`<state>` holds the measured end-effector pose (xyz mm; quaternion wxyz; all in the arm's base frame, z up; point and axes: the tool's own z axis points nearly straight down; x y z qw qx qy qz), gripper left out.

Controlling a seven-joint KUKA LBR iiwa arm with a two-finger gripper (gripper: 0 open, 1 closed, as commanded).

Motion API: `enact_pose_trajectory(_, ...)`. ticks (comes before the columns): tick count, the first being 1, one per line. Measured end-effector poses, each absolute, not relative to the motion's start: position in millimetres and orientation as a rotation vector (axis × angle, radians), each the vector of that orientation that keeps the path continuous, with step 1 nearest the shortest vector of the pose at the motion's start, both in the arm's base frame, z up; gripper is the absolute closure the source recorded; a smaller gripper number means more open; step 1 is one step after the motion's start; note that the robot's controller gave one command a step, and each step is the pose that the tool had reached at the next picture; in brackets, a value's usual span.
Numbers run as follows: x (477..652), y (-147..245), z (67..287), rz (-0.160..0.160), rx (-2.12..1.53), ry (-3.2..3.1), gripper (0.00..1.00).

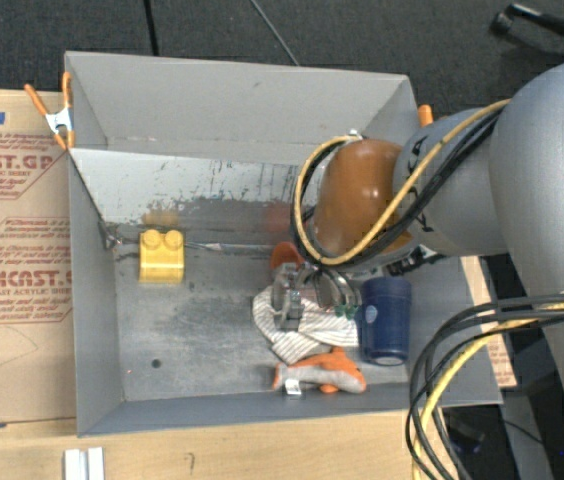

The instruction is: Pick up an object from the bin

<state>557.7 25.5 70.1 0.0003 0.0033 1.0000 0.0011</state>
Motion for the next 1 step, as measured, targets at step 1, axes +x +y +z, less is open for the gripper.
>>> enact_pose_trajectory(1, 569.1, 15.7, 108.6, 0.001, 0.005, 3.144, 1.0)
